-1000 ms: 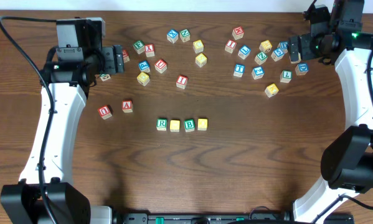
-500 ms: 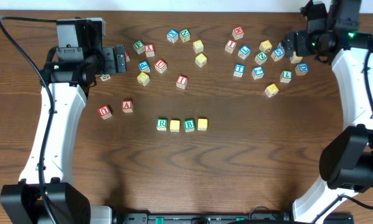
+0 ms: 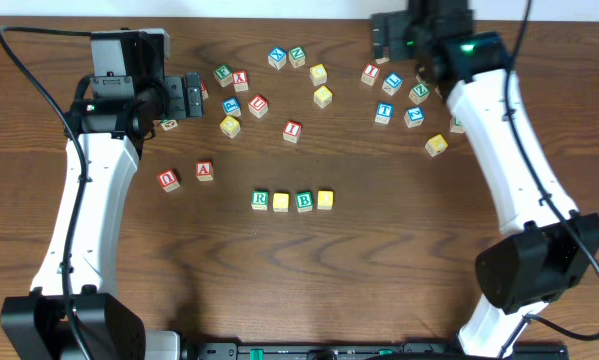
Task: Spell out ROBOT
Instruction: 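Move the right gripper over the blue T block at back right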
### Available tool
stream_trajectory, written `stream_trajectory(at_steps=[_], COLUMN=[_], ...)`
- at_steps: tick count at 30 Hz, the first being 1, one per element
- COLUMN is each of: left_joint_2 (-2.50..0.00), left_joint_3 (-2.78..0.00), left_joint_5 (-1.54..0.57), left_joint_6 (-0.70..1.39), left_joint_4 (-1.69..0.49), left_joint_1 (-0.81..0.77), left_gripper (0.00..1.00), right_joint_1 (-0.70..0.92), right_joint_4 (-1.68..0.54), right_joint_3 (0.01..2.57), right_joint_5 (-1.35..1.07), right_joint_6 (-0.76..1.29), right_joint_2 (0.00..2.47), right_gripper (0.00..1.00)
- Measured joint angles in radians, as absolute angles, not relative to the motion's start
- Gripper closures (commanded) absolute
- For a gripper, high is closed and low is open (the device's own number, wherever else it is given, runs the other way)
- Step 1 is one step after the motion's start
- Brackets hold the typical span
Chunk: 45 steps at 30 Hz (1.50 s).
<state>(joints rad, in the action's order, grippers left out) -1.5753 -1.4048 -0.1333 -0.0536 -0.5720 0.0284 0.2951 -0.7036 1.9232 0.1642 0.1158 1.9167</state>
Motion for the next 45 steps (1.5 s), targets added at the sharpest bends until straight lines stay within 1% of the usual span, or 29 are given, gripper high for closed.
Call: stream_trajectory(at_steps=[7,13,26,29,37,45], left_joint_2=[-1.575,-1.575,-1.575,-1.575,-1.575,-1.575], left_joint_3=[-1.405,-1.405,-1.405,-1.405,-1.405,-1.405], left_joint_5=[-0.133,-0.133,-0.133,-0.133,-0.133,-0.133], left_joint_6=[-0.054,-0.054,-0.054,-0.054,-0.054,-0.054], left_joint_4=[-0.572,-0.572,-0.572,-0.572,-0.572,-0.572], left_joint_1=[0.028,0.028,0.028,0.028,0.028,0.028], left_gripper=[0.02,0.02,0.02,0.02,0.02,0.02], right_joint_1=[0.359,0.365,0.369,0.385,0.437,0.432], right_joint_4=[-0.725,-0.716,-0.577,-0.559,-0.485,-0.448], right_joint_3=[1.895,1.786,1.493,1.46,1.402,1.399], right_joint_5=[0.245,0.265,0.27,0.27,0.286,0.3], right_joint_6=[0.274,0.352,0.433,0.441,0.471,0.483], right_joint_2=[1.917,1.917,1.917,1.917,1.917,1.918], right_gripper=[0.03,0.04,0.07,0.08,0.07,0.08])
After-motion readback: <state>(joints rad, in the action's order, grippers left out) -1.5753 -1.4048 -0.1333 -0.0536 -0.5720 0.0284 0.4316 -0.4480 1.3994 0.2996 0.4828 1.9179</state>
